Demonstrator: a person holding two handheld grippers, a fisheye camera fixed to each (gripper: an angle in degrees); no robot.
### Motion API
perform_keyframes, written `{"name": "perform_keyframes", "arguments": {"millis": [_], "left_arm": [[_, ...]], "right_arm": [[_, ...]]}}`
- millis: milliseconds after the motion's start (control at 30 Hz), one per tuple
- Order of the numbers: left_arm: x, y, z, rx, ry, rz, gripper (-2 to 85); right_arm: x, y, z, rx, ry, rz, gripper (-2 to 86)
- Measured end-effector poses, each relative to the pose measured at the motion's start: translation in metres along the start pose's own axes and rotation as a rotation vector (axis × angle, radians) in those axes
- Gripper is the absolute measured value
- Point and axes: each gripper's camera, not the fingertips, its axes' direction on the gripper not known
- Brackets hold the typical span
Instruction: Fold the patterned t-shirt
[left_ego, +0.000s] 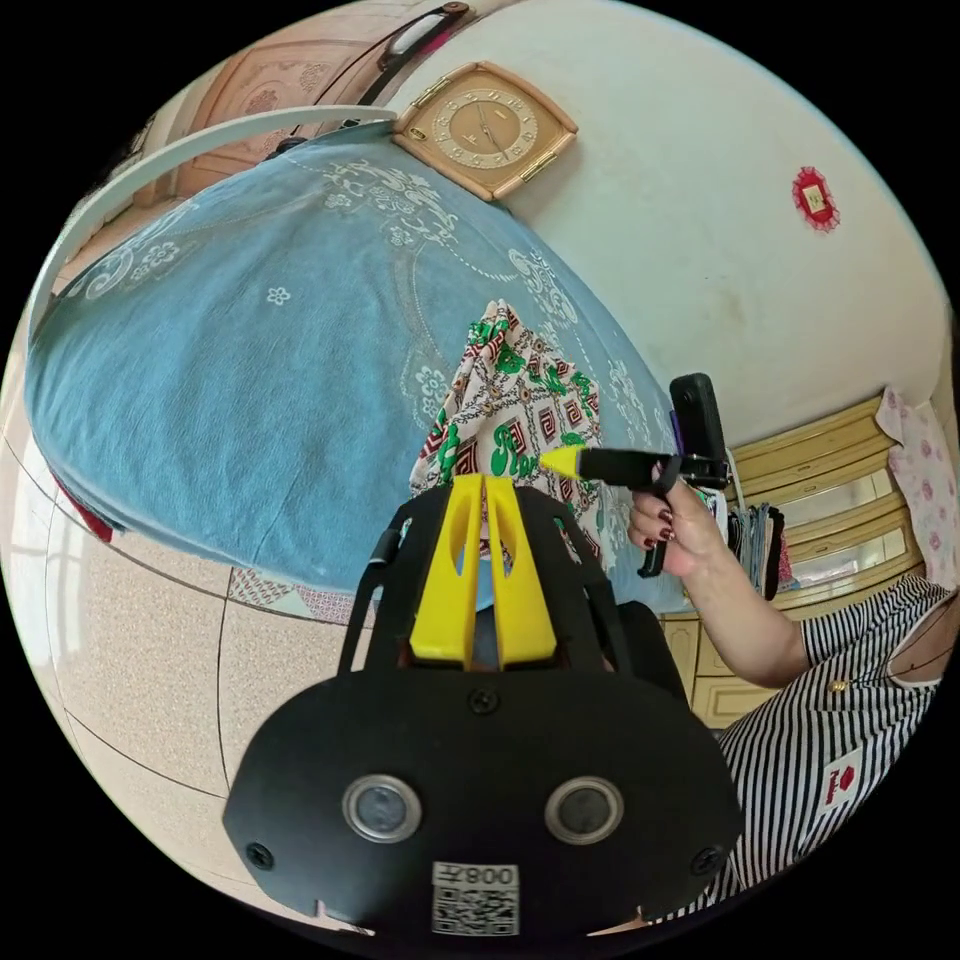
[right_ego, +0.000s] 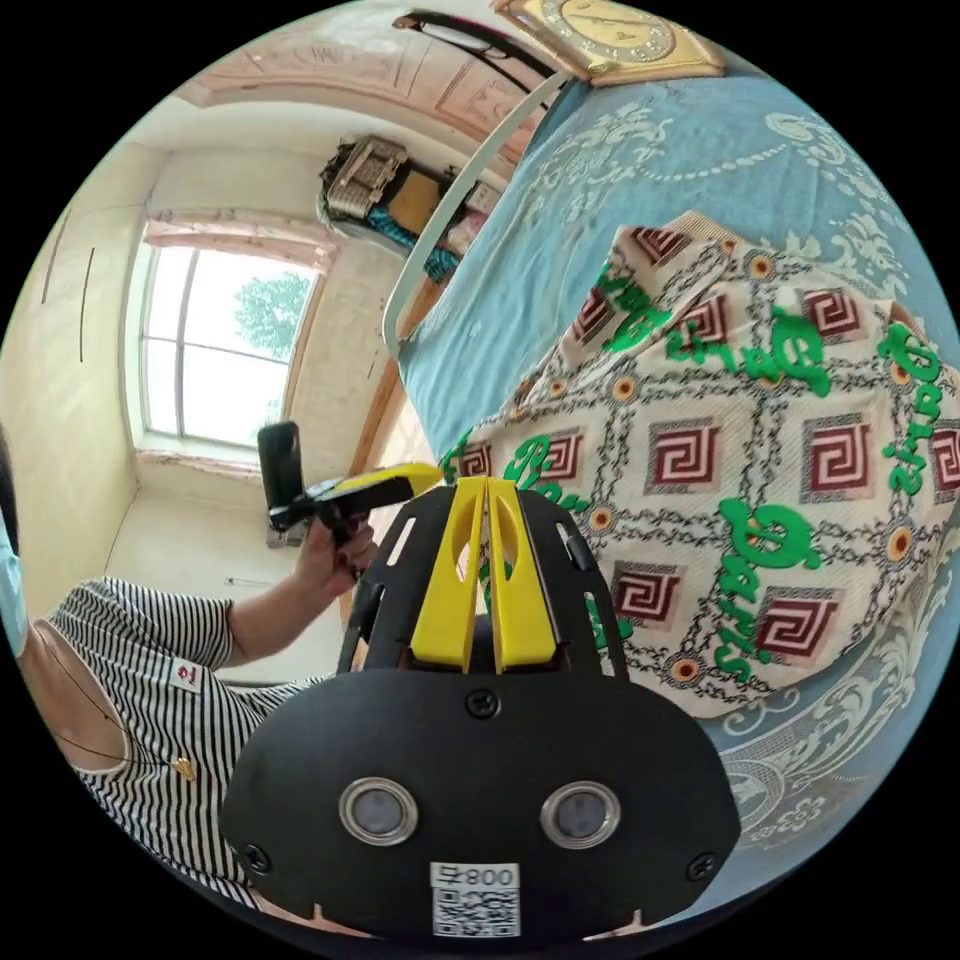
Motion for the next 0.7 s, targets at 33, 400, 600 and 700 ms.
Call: {"name": "perform_keyframes", "arguments": {"millis": [33,400,600,700], "left_arm": [[-0.001,0.001,-0.002,0.018,-0.019,-0.014,2.1],[-0.018,0.006,0.008,-0.028,-0.075,-0.062,2.5],[-0.011,0.014,0.003,-0.005,-0.006,-0.063,1.2],[-0.011,0.018,0.008,-0.022,-0.014,-0.066,1.3]], "right_arm": [[-0.006,0.005,0.010,-0.031,0.009,-0.016,1.3],[-0.082,0.059,0.090,-0.183,0.414,-0.196,3.2],[-0.108,0.072,0.104,-0.191,0.480,-0.248,1.1],[-0.119,0.079,0.109,-0.183,0.505,-0.270,1.1]]}}
